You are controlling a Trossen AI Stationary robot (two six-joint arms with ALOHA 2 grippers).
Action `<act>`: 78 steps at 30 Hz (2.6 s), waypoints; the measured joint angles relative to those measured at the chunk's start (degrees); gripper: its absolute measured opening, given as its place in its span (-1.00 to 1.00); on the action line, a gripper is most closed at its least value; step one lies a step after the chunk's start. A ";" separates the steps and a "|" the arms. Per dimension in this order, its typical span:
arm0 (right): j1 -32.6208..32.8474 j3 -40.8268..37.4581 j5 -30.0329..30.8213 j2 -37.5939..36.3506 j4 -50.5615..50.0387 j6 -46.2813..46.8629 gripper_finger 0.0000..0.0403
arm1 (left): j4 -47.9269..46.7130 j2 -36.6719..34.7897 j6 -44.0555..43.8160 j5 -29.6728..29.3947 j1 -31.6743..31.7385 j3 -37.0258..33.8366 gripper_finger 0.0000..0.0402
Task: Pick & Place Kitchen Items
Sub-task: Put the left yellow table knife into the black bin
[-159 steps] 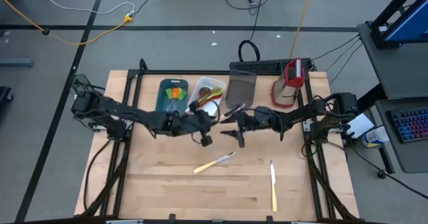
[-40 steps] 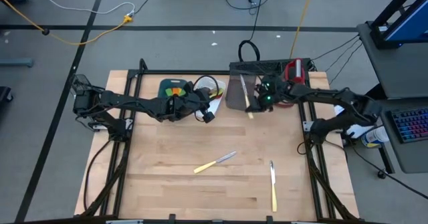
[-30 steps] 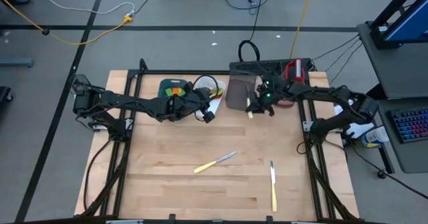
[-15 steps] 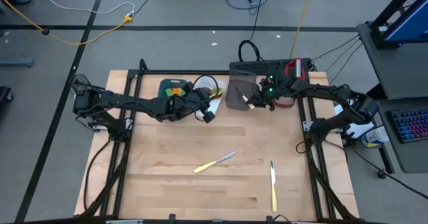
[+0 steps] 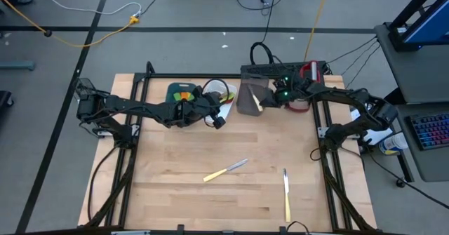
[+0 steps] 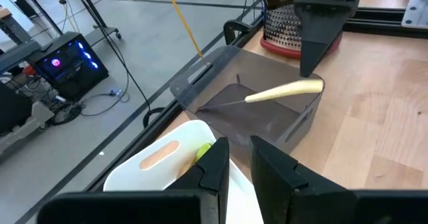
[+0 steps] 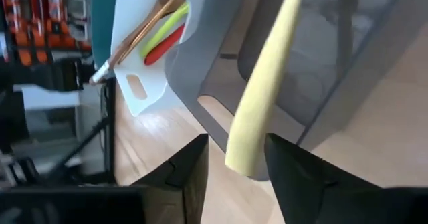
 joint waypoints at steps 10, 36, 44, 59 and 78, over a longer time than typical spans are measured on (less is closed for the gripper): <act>1.48 -0.02 -0.16 -0.01 6.17 -14.89 -0.27 | 0.00 0.00 -0.70 1.68 -0.13 0.00 -0.69; 20.34 -0.02 -0.06 -0.01 23.40 -44.16 -0.27 | -8.12 0.01 -4.36 18.55 -5.14 0.00 -0.66; 24.94 -0.02 0.08 -0.01 30.73 -53.34 -0.17 | -12.57 0.05 -9.56 25.95 -8.75 0.00 -0.25; 31.33 -0.02 1.20 -0.03 30.57 -54.58 0.09 | -10.11 10.89 -21.53 24.96 -20.62 0.02 -0.01; 37.29 -3.11 13.85 -0.03 29.92 -57.46 0.16 | -11.28 19.91 -23.89 16.35 -29.13 0.11 -0.02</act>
